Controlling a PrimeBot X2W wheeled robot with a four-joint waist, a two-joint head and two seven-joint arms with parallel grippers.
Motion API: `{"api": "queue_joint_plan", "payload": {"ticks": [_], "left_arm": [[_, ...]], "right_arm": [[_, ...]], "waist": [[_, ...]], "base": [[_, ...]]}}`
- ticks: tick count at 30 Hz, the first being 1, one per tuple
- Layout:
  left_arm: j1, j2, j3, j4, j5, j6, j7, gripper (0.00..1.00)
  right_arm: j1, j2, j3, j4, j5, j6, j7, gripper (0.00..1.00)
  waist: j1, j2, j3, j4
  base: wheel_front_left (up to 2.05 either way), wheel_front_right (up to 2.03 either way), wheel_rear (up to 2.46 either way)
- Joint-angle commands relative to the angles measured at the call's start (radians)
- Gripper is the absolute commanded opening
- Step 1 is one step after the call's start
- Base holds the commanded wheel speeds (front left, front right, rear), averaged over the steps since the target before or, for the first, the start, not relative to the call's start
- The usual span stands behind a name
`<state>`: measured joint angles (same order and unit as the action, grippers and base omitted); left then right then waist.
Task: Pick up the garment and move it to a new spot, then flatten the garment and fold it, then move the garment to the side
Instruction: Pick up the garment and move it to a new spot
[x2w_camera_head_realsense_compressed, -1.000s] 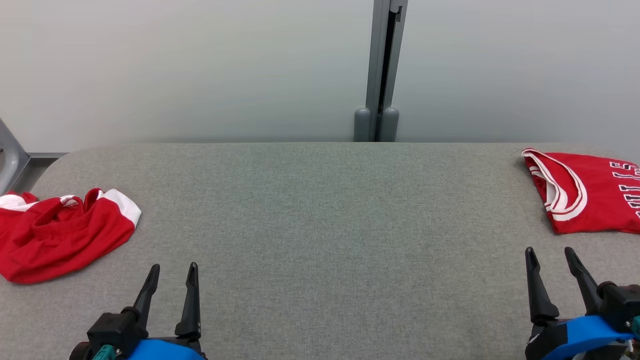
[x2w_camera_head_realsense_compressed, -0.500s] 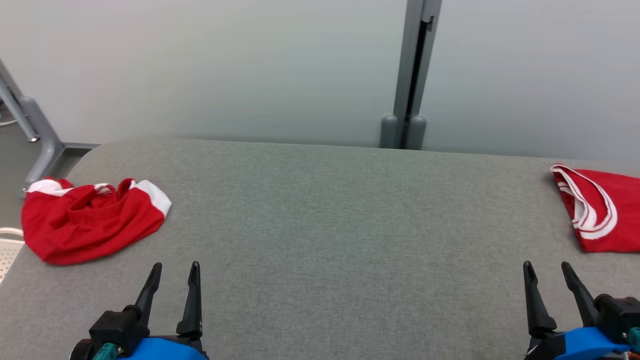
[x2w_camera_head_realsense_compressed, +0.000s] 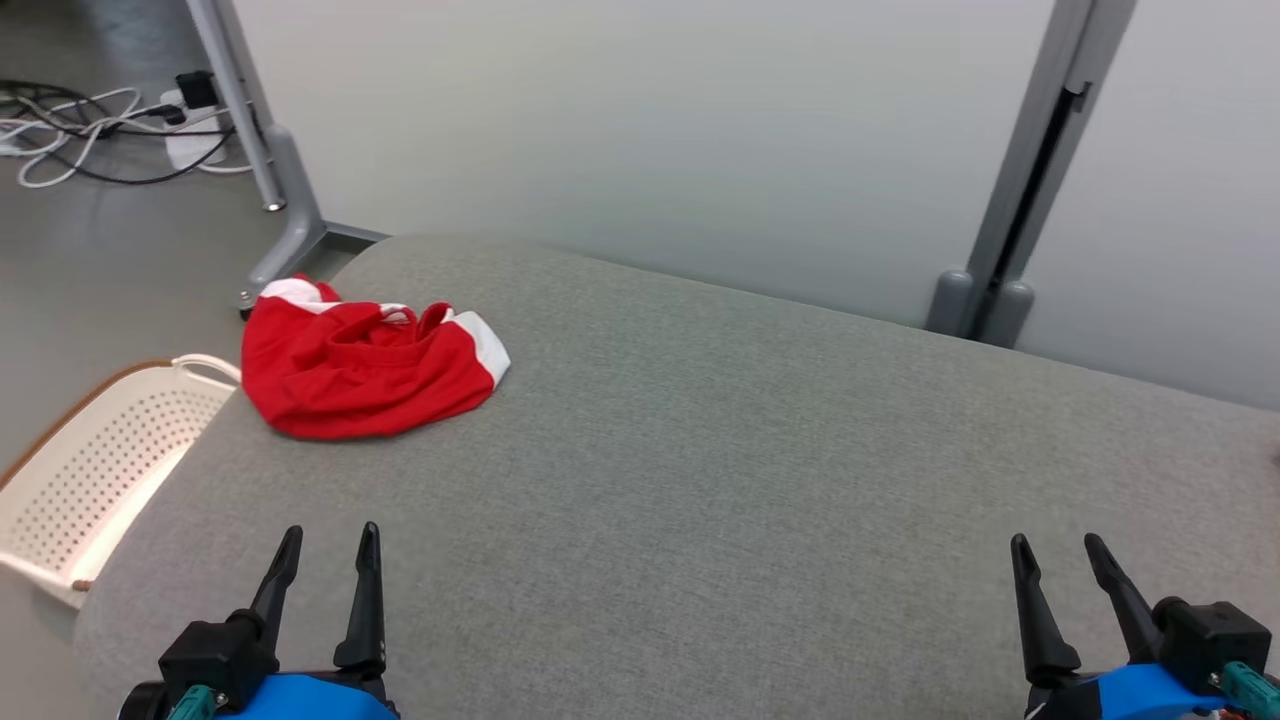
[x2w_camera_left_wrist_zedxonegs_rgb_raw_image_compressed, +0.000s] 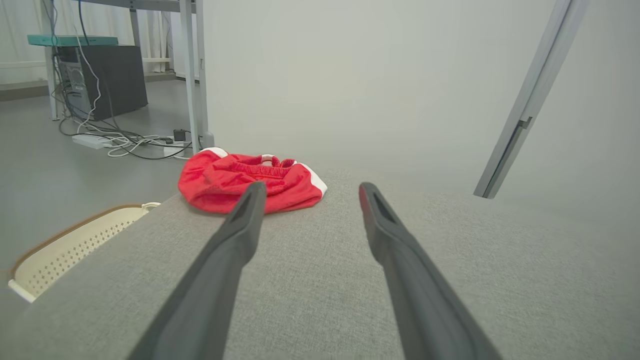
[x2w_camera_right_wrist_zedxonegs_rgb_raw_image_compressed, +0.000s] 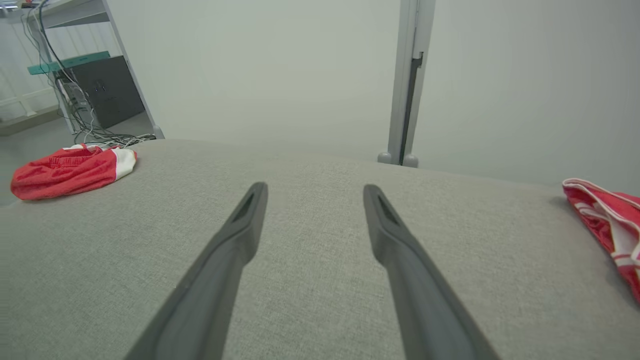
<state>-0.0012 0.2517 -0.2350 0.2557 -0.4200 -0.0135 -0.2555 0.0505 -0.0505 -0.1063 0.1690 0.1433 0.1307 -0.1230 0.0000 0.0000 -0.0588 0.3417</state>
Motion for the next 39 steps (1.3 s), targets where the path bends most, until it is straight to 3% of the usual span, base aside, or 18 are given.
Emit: {"api": "queue_joint_plan", "payload": {"ticks": [1, 13, 26, 35, 39], "left_arm": [[0.009, 0.008, 0.005, -0.006, -0.003, 0.004, 0.004, 1.0], [0.027, 0.028, 0.016, -0.03, -0.018, 0.019, 0.014, 1.0], [0.039, 0.04, 0.014, -0.058, -0.011, 0.052, 0.028, 1.0], [0.0, 0.062, 0.019, -0.162, -0.04, 0.072, 0.157, 1.0], [-0.044, 0.097, 0.054, -0.255, -0.078, 0.089, 0.267, 1.0]], "right_arm": [[-0.004, 0.0, 0.008, 0.007, 0.006, 0.0, -0.008, 1.0], [-0.013, -0.001, 0.039, 0.033, 0.02, 0.0, -0.022, 1.0], [-0.024, -0.001, 0.057, 0.049, 0.014, 0.0, -0.023, 1.0], [-0.005, -0.001, 0.051, 0.036, 0.008, 0.0, -0.027, 1.0], [-0.007, -0.001, 0.052, 0.009, 0.002, 0.0, -0.018, 1.0]], "waist": [[0.0, 0.0, 0.014, 0.038], [0.0, 0.0, 0.005, 0.145], [0.0, 0.0, 0.015, 0.157], [0.0, 0.0, 0.022, 0.156], [0.0, 0.0, 0.039, 0.146]], "base": [[0.0, 0.0, 0.0], [0.0, 0.0, 0.0], [0.0, 0.0, 0.0], [0.0, 0.0, 0.0], [0.0, 0.0, 0.0]]}}
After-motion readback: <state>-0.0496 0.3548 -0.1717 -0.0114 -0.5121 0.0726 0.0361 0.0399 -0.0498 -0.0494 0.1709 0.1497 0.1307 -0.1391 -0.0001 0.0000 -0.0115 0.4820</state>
